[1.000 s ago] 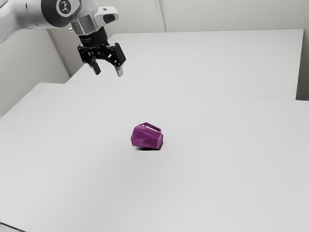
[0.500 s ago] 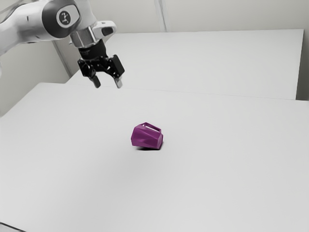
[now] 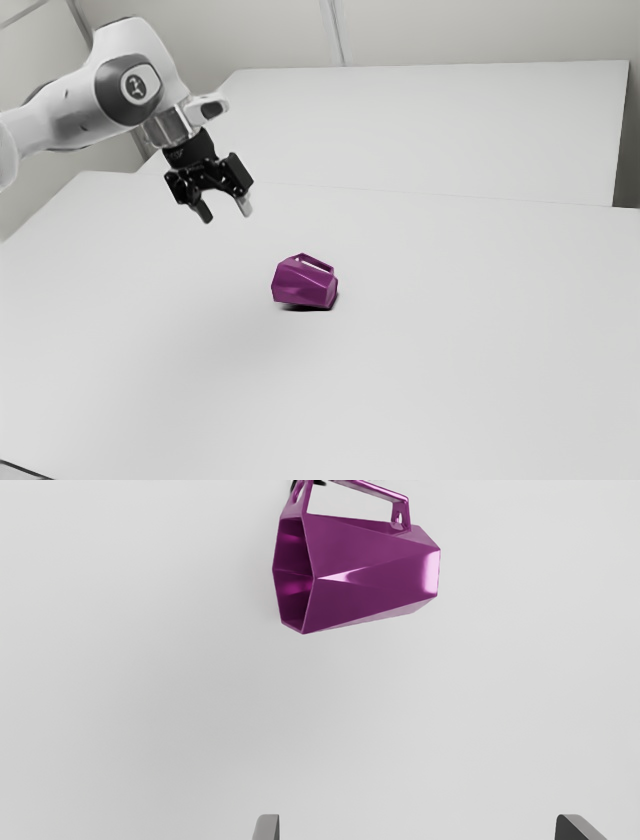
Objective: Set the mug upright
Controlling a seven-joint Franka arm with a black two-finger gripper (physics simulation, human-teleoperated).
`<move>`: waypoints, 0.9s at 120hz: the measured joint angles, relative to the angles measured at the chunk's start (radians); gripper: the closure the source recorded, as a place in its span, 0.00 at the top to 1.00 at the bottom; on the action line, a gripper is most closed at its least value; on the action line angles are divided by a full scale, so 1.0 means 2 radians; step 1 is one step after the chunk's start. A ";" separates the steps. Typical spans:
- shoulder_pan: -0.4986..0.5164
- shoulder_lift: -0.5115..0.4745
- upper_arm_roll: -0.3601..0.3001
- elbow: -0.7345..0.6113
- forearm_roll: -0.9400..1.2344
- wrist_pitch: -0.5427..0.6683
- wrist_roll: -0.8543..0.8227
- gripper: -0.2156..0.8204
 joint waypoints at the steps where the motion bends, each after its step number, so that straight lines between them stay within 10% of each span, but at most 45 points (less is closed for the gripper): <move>1: 0.001 0.001 0.000 0.000 -0.001 0.001 0.001 0.79; 108: 0.025 0.092 0.001 -0.051 -0.149 0.097 0.138 0.79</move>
